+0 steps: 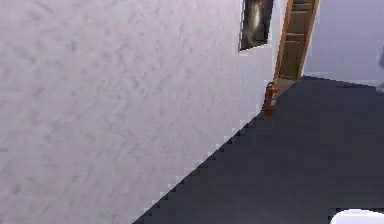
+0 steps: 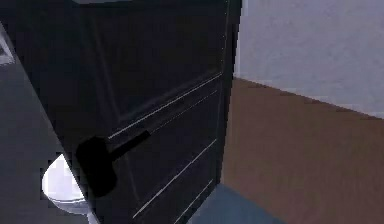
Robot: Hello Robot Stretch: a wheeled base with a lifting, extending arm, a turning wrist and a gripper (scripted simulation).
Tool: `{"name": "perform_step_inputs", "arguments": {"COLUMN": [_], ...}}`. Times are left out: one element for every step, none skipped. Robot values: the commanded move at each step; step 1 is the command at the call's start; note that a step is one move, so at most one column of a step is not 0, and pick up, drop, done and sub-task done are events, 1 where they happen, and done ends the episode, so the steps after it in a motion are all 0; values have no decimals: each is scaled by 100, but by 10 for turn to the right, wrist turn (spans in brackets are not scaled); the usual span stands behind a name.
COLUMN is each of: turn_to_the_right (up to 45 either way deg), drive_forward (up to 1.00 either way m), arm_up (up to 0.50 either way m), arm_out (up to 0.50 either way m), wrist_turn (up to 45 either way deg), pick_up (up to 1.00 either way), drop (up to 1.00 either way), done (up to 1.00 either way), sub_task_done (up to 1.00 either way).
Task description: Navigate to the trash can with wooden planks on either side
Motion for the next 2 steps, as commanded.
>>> {"name": "perform_step_inputs", "arguments": {"turn_to_the_right": [120, 0], "drive_forward": [0, 100], "arm_up": [0, 0], "arm_out": [0, 0], "wrist_turn": [0, 0], "pick_up": [0, 0], "drop": [0, 0], "done": [0, 0], "sub_task_done": [0, 0]}}
